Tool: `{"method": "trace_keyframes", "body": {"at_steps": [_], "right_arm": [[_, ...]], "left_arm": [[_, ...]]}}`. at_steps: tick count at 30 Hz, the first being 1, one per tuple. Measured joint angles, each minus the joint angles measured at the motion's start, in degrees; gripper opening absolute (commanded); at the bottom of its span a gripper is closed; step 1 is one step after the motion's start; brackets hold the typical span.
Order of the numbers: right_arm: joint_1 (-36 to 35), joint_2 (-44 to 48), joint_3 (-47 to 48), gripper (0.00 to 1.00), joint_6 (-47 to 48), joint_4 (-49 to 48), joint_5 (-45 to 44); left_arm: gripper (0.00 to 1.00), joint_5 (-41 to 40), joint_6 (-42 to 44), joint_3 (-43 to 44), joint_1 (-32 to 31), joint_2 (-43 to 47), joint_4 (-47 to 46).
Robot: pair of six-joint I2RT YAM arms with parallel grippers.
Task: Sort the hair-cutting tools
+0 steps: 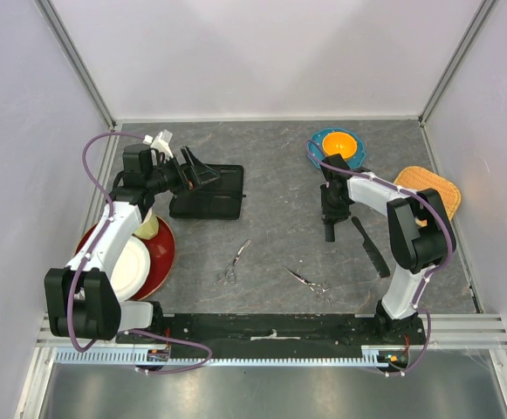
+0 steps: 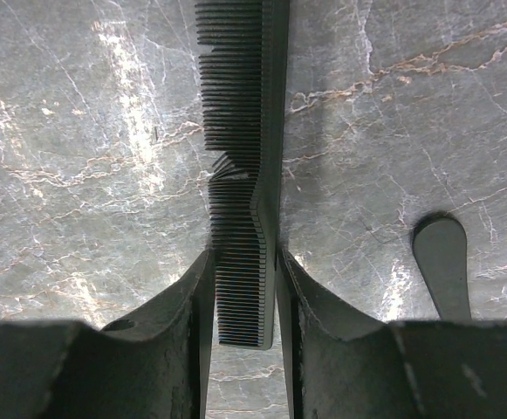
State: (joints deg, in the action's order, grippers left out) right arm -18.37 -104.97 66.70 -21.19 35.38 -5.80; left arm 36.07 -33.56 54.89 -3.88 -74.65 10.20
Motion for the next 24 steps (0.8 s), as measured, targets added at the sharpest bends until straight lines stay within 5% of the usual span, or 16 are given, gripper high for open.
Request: {"method": "trace_keyframes", "body": {"at_steps": [24], "right_arm": [[0.28, 0.48, 0.22, 0.32, -0.04, 0.46, 1.6]], "left_arm": [[0.97, 0.37, -0.02, 0.0, 0.0, -0.74, -0.04]]}}
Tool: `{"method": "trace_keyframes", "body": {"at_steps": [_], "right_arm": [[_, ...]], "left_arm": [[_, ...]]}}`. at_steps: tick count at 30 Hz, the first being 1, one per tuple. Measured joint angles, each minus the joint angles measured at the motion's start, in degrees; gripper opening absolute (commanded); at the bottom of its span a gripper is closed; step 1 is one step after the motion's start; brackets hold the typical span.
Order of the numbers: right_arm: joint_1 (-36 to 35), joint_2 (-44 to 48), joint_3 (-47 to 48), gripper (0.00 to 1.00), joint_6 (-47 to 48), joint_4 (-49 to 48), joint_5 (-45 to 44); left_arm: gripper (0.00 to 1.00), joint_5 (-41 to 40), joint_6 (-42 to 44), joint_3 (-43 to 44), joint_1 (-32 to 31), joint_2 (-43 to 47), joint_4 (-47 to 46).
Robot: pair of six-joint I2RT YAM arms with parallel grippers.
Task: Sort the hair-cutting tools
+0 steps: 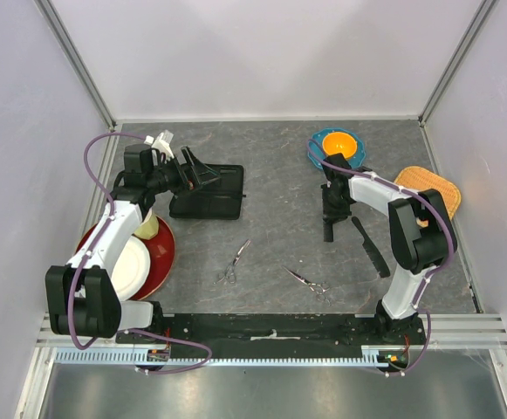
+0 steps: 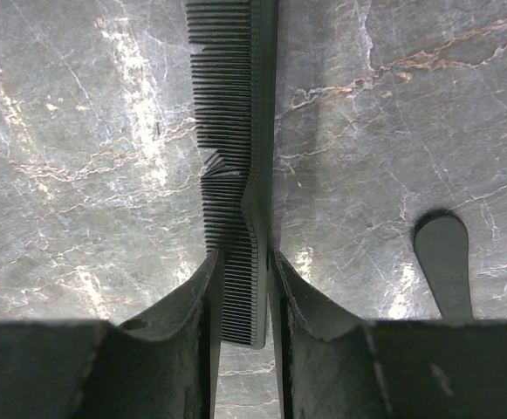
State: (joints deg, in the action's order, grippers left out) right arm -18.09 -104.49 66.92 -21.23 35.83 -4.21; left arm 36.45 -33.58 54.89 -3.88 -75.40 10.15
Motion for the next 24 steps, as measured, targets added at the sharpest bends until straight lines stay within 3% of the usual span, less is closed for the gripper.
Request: {"method": "trace_keyframes", "body": {"at_steps": [12, 16, 18, 21, 22, 24], "right_arm": [[-0.09, 0.55, 2.45, 0.37, -0.42, 3.02, 0.98], [-0.48, 0.72, 3.93, 0.54, -0.68, 4.15, -1.33], [-1.05, 1.18, 4.35, 0.57, -0.52, 4.52, -3.72], [-2.27, 2.54, 4.63, 0.93, -0.85, 5.09, -6.82], [-2.58, 3.02, 4.83, 0.98, -1.16, 5.46, -7.39], [-2.8, 3.82, 5.25, 0.98, -1.66, 5.66, -7.69]], "left_arm": [[0.97, 0.79, 0.0, -0.02, 0.0, -0.02, -0.81], [0.97, 1.22, -0.02, -0.33, 0.0, -0.02, -1.07], [0.96, 1.22, -0.02, -0.48, 0.0, -0.02, -1.09], [0.96, 1.22, -0.02, -0.61, 0.0, -0.02, -1.16], [0.97, 1.22, -0.02, -0.66, 0.0, -0.02, -1.27], [0.97, 1.4, -0.02, -0.79, 0.0, -0.02, -1.44]]}}
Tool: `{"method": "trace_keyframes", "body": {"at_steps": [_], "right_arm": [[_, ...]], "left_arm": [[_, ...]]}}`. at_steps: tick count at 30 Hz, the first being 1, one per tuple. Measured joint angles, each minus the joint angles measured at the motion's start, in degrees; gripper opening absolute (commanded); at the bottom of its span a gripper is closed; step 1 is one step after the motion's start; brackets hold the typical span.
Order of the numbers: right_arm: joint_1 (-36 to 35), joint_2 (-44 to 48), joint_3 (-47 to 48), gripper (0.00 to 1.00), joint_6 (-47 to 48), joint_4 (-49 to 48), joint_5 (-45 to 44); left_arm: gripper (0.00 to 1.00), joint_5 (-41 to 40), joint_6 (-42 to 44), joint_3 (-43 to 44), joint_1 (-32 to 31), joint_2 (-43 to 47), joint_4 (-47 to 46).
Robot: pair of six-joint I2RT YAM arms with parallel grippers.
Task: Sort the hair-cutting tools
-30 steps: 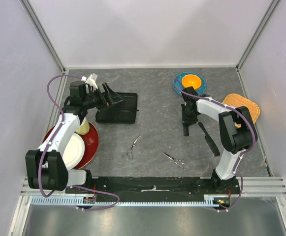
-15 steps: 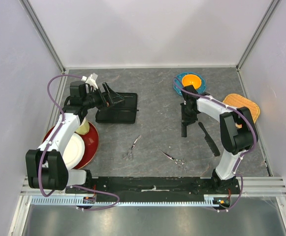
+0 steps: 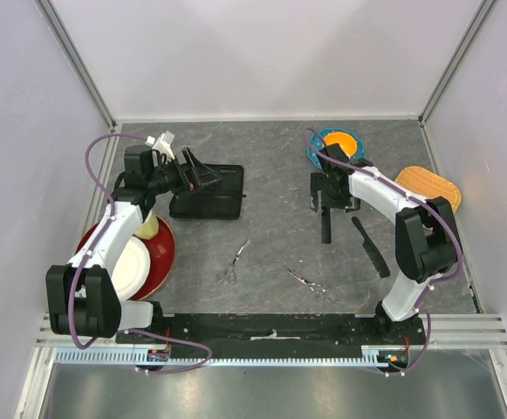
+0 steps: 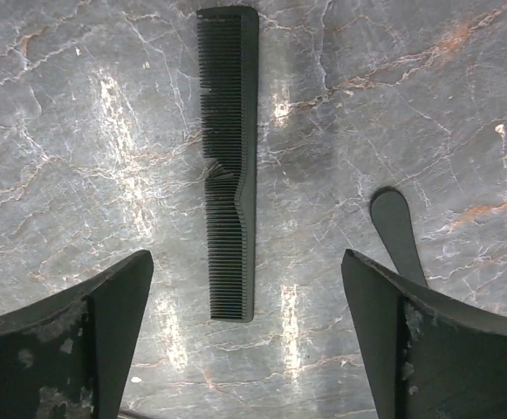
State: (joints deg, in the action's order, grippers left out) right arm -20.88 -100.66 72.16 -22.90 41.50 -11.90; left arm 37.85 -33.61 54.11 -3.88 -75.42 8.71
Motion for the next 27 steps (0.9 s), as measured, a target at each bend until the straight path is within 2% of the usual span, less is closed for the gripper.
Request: {"method": "trace_keyframes", "body": {"at_steps": [4, 9, 10, 16, 27], "right_arm": [[0.22, 0.52, 0.0, 0.97, -0.83, -0.61, 0.59], [0.37, 0.02, 0.0, 0.81, -0.9, -1.09, 2.82], [0.37, -0.28, 0.0, 0.75, -0.96, -1.25, 3.08], [0.35, -3.06, 0.02, 0.61, -1.46, -1.51, 4.17], [0.35, -7.72, 0.17, 0.57, -1.95, -1.25, 5.55]], "left_arm": [[0.97, 0.22, 0.02, -0.63, 0.0, 0.02, -0.46], [0.97, 0.2, 0.0, -1.07, 0.0, 0.02, -0.61], [0.97, 0.2, 0.0, -1.07, 0.0, 0.02, -0.66], [0.97, 0.2, 0.0, -1.09, 0.0, 0.02, -0.74], [0.96, 0.2, 0.0, -1.09, 0.0, 0.02, -0.74]]}}
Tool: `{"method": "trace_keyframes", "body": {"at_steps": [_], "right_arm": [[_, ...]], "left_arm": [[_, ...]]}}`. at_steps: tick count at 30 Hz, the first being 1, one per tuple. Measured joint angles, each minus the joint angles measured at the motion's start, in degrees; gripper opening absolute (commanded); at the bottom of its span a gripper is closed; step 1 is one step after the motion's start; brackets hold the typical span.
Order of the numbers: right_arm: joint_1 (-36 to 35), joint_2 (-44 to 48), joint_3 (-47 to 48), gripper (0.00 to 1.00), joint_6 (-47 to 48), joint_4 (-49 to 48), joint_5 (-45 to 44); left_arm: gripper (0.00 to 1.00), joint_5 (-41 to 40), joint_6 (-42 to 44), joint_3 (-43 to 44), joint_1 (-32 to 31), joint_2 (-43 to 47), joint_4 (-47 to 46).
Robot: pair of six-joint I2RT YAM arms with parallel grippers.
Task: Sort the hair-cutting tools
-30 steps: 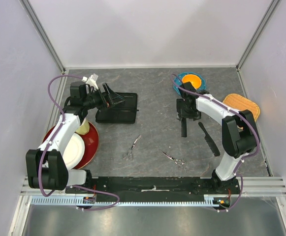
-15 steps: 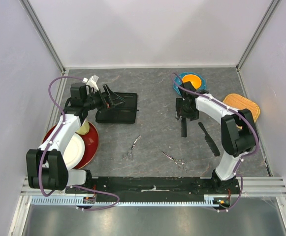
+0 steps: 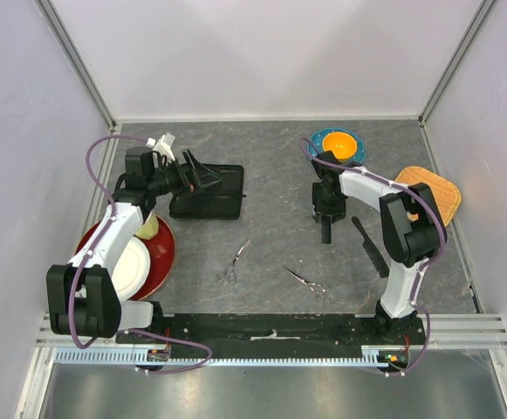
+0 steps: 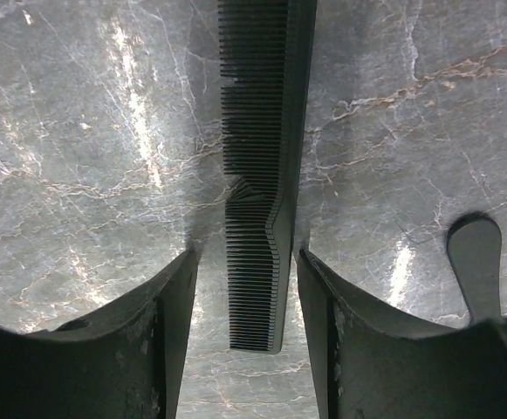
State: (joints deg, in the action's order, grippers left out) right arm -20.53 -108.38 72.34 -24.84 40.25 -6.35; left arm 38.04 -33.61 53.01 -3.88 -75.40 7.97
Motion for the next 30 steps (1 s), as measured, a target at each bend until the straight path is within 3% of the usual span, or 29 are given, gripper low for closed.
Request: {"method": "trace_keyframes", "body": {"at_steps": [30], "right_arm": [[0.72, -4.83, 6.25, 0.45, -1.33, 6.36, 2.1]], "left_arm": [[0.96, -0.42, 0.02, 0.0, 0.0, -0.96, 0.44]]}}
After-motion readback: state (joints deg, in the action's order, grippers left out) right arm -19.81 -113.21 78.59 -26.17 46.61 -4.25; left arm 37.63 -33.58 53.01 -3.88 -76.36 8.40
